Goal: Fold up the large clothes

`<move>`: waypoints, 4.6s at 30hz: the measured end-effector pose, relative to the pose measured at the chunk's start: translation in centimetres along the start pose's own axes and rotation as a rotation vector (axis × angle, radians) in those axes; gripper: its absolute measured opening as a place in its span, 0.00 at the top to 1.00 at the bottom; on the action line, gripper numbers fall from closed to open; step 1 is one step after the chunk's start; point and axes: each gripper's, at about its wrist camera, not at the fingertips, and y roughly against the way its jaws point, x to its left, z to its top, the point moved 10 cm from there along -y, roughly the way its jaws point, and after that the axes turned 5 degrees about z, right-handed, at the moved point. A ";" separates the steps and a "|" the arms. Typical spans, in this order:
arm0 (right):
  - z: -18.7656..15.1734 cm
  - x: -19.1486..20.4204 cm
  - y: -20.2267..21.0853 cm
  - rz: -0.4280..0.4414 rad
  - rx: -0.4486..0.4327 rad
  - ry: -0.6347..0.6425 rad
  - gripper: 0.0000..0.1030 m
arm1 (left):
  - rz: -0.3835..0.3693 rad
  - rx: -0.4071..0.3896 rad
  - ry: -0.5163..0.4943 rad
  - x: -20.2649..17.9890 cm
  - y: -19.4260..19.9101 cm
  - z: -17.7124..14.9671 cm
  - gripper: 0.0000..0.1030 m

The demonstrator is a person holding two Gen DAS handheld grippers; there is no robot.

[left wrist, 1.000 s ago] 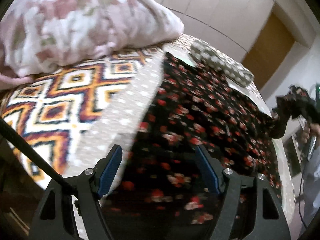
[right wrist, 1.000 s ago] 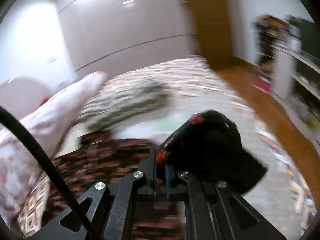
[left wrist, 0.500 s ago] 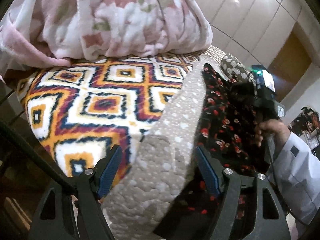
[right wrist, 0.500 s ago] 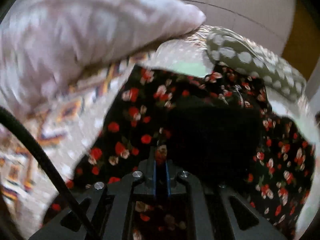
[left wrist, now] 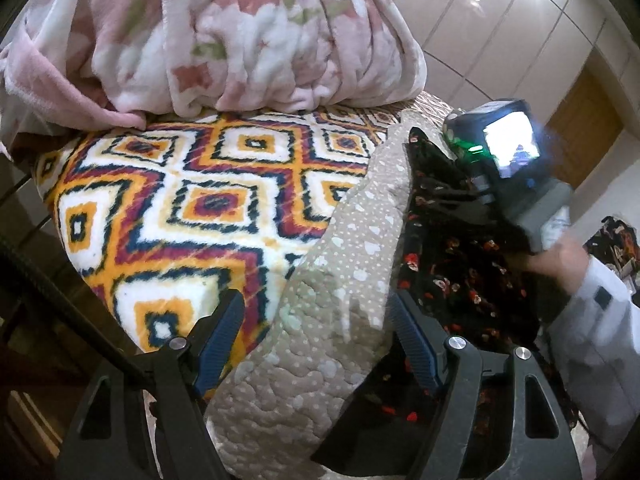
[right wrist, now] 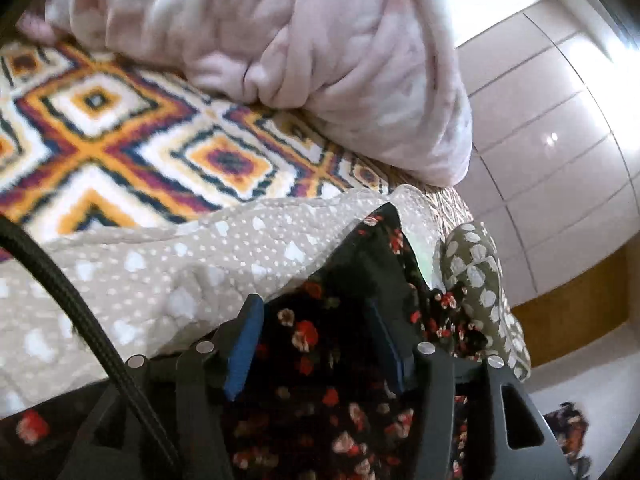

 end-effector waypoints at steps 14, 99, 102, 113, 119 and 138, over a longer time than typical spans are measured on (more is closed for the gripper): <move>-23.6 -15.7 11.7 0.139 0.067 -0.724 0.35 | -0.038 0.077 -0.122 -5.6 -1.9 -2.1 0.28; -32.7 0.4 25.6 0.457 -0.113 -0.967 0.72 | -0.081 0.077 -0.218 -3.8 -0.2 -3.0 0.43; -38.7 -4.6 26.9 0.305 -0.142 -1.132 0.49 | -0.104 0.119 -0.226 -4.9 -2.1 -3.5 0.40; -44.7 -3.5 21.3 0.492 -0.143 -1.322 0.49 | -0.293 0.242 -0.215 -7.9 -5.2 -5.4 0.29; -44.0 -4.4 18.1 0.453 -0.184 -1.330 0.49 | -0.289 0.262 -0.293 -10.4 -5.3 -6.7 0.29; -44.7 -5.6 24.8 0.577 -0.235 -1.445 0.87 | -0.274 0.173 -0.195 -9.2 3.4 -5.5 0.88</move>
